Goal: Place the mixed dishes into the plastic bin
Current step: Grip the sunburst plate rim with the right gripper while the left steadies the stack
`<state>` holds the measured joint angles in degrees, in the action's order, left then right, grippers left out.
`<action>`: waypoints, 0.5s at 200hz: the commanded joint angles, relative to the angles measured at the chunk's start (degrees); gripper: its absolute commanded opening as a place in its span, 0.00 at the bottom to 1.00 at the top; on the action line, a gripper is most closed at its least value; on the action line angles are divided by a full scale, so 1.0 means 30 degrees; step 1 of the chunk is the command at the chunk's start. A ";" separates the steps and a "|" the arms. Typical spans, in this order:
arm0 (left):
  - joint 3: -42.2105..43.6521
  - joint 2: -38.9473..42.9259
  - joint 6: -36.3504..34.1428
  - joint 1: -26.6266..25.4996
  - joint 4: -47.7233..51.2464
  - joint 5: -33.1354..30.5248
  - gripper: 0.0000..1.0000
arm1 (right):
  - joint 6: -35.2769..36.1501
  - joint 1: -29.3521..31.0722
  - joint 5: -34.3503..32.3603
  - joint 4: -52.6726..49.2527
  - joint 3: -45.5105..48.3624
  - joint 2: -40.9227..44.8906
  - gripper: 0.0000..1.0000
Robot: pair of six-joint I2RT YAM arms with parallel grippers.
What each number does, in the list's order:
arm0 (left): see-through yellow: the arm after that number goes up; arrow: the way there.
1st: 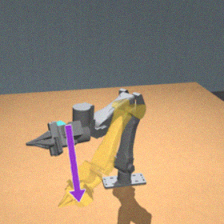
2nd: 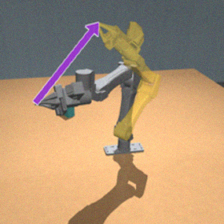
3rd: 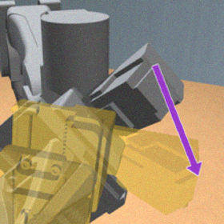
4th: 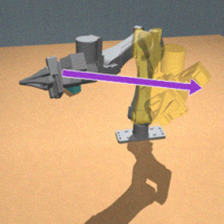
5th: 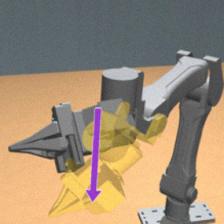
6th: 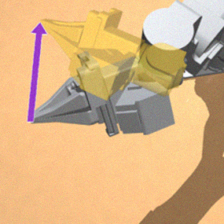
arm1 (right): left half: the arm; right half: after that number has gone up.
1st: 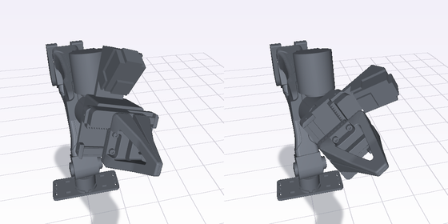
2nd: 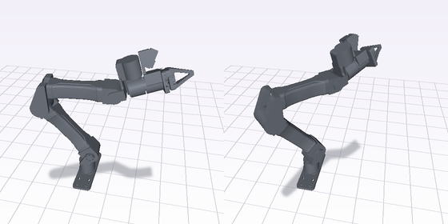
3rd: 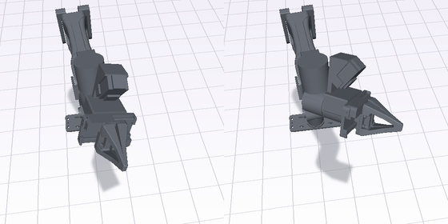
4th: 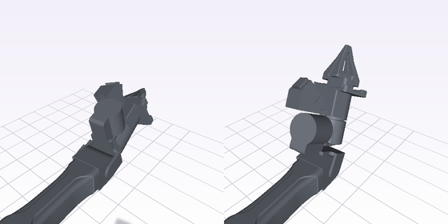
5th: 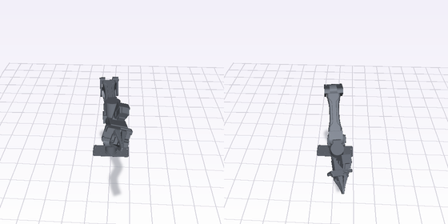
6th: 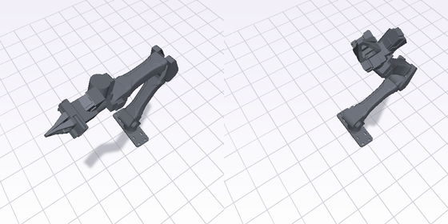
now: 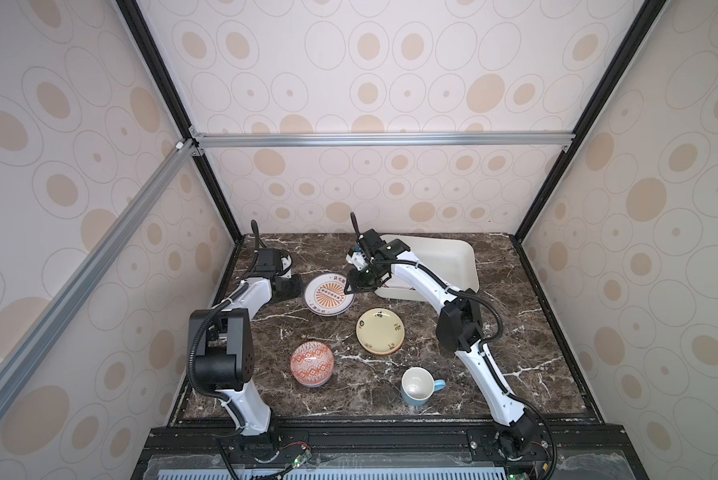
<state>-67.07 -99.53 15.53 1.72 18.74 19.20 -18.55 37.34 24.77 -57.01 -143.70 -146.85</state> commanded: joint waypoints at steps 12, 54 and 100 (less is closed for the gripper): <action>0.0118 -0.0160 0.0008 -0.0019 -0.0730 -0.0618 0.24 | 0.0294 0.0260 -0.1880 -0.0482 -0.0040 -0.0186 0.44; 0.0222 -0.0629 0.0358 -0.0045 -0.1180 -0.0292 0.23 | 0.0325 0.0248 -0.2906 -0.0337 0.0146 -0.0544 0.45; 0.0295 -0.1142 0.0734 -0.0145 -0.1676 0.0196 0.23 | 0.0293 0.0267 -0.3510 -0.0021 0.0065 -0.1092 0.46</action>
<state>-66.46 -101.91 16.80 1.58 15.09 18.87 -18.35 37.89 16.27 -57.04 -143.57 -147.55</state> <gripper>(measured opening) 0.228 0.462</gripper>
